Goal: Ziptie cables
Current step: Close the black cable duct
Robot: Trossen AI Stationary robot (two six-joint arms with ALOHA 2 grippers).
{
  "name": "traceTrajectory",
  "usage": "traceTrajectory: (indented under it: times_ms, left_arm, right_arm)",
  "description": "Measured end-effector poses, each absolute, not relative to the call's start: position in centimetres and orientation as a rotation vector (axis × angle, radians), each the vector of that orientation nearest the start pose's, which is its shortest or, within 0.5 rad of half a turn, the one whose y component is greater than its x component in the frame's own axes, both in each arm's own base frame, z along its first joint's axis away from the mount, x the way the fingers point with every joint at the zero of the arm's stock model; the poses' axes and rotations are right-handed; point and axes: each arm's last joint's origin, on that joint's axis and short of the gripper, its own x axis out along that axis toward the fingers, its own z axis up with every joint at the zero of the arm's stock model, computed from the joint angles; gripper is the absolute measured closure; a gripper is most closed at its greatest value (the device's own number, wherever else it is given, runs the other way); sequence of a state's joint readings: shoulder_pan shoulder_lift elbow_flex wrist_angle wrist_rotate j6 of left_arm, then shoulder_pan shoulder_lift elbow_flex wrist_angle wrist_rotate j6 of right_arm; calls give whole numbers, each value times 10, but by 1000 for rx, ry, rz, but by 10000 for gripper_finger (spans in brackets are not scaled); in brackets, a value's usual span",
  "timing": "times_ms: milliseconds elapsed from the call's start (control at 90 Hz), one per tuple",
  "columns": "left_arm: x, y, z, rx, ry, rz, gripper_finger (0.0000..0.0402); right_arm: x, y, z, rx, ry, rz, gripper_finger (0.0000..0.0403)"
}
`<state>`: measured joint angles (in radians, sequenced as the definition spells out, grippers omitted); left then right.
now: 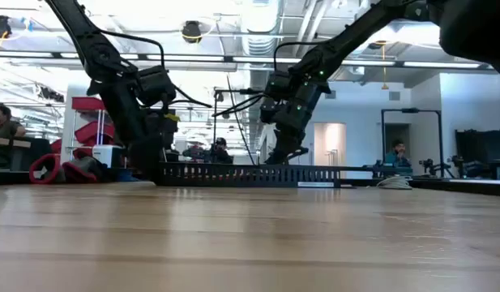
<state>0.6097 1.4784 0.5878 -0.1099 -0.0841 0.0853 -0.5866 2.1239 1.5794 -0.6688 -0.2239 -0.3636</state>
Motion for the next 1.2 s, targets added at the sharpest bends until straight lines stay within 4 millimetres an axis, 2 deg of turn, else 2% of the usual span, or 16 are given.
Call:
traceTrajectory:
  times_ms: [244, 456, 589, 656, 711, 900, 1200]
  left_arm:
    - [201, 152, 135, -168, 975, 597, 402]
    - [196, 154, 134, -181, 1001, 590, 402]
    - [195, 154, 133, -186, 1018, 588, 402]
    - [195, 154, 133, -186, 1017, 588, 402]
    - [195, 154, 133, -182, 1018, 586, 402]
    - [195, 154, 133, -168, 1026, 584, 402]
    - [196, 155, 134, -148, 1006, 572, 402]
  right_arm:
    - [371, -232, 166, 124, 1113, -102, 403]
    - [369, -235, 192, 115, 1073, -117, 403]
    - [357, -237, 211, 129, 1088, -141, 403]
    - [350, -240, 208, 161, 1136, -154, 403]
    - [346, -242, 198, 182, 1170, -160, 403]
    - [341, -240, 176, 178, 1139, -171, 403]
    - [347, -238, 176, 159, 1106, -173, 403]
